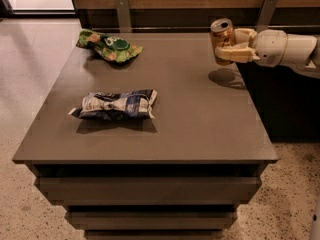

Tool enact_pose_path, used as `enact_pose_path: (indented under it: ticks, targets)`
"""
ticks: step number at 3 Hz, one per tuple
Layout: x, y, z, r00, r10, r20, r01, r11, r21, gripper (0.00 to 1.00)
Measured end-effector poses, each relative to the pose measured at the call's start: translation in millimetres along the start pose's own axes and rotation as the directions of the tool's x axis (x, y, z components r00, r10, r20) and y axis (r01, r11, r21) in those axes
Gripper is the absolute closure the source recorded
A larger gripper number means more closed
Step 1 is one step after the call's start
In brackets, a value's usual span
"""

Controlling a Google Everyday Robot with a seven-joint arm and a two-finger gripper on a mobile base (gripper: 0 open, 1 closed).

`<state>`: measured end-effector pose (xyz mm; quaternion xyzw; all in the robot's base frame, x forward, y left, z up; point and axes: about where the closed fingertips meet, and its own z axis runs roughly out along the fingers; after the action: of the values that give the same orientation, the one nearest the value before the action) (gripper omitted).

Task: Place orange can upright

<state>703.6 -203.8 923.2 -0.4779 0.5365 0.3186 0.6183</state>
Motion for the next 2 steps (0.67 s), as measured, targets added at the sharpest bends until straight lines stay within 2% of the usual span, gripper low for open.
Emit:
enact_pose_path:
  ticks: [1, 2]
  targets:
    - [0.5, 12.2, 10.3, 0.999, 0.004, -0.036, -0.005, 0.9998, -0.019, 0.62]
    - [-1.4, 5.2, 24.8, 0.995, -0.021, -0.093, 0.019, 0.9994, -0.028, 0.38]
